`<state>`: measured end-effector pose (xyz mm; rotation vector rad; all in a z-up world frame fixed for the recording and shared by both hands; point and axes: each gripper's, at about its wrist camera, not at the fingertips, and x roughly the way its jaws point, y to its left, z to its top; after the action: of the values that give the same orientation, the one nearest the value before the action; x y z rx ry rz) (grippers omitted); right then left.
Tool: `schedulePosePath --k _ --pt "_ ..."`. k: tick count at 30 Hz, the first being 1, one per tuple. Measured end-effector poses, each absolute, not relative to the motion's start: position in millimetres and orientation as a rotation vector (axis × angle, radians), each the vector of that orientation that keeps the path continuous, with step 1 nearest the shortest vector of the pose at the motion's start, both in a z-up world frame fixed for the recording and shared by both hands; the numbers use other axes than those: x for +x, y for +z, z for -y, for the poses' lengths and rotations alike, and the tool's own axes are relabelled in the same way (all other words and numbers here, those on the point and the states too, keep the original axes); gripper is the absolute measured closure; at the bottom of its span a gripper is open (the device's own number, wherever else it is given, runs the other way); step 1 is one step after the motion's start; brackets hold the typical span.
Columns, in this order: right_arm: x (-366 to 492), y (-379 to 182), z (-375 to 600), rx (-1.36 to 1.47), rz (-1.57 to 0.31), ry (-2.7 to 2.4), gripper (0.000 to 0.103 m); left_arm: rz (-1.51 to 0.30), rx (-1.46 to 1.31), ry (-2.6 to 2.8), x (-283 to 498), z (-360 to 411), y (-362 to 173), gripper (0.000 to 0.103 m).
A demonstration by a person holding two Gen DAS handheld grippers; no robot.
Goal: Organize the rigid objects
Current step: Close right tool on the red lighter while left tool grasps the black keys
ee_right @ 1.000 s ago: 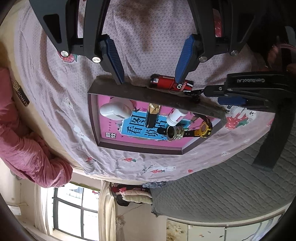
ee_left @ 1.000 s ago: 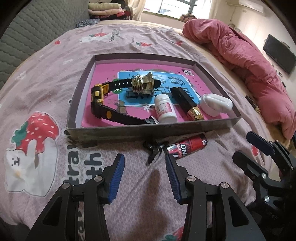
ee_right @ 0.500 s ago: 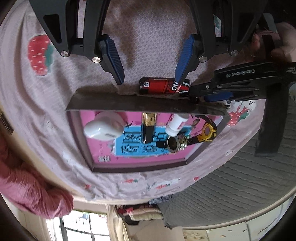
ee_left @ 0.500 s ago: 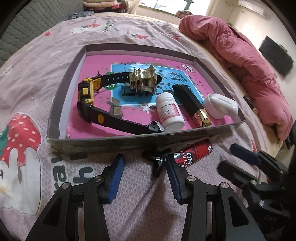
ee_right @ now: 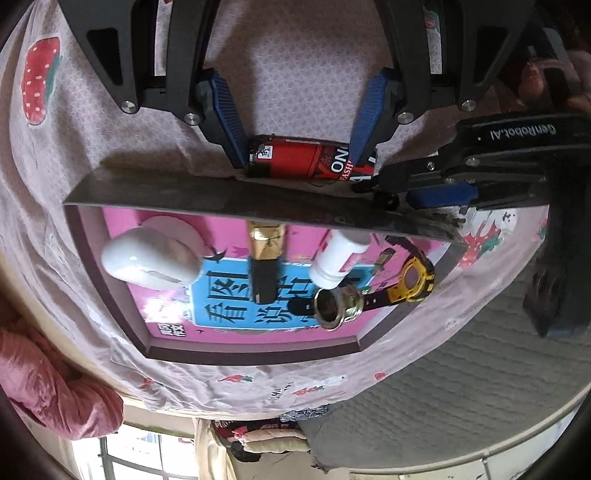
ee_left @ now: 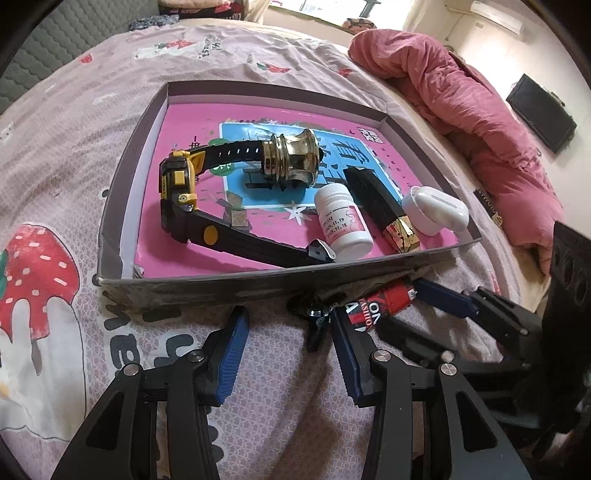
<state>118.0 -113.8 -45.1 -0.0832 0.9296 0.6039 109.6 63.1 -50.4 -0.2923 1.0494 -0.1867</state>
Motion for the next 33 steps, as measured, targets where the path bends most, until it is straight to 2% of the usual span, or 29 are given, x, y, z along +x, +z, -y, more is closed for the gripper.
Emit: schedulePosePath --k 21,23,27,33 --pt "99 -48 74 -0.154 -0.854 0.502 0.03 -1.079 -0.433 -0.237 121 -83 -60 0.056" --pt "95 -51 67 -0.187 -0.834 0.504 0.025 -1.079 -0.435 -0.236 122 -83 -60 0.056" --pt "100 -59 65 -0.195 -0.842 0.511 0.022 -1.079 -0.433 -0.236 121 -85 -61 0.056" --pt "101 -58 73 -0.184 -0.832 0.53 0.025 -1.075 -0.41 -0.228 122 -81 -60 0.056"
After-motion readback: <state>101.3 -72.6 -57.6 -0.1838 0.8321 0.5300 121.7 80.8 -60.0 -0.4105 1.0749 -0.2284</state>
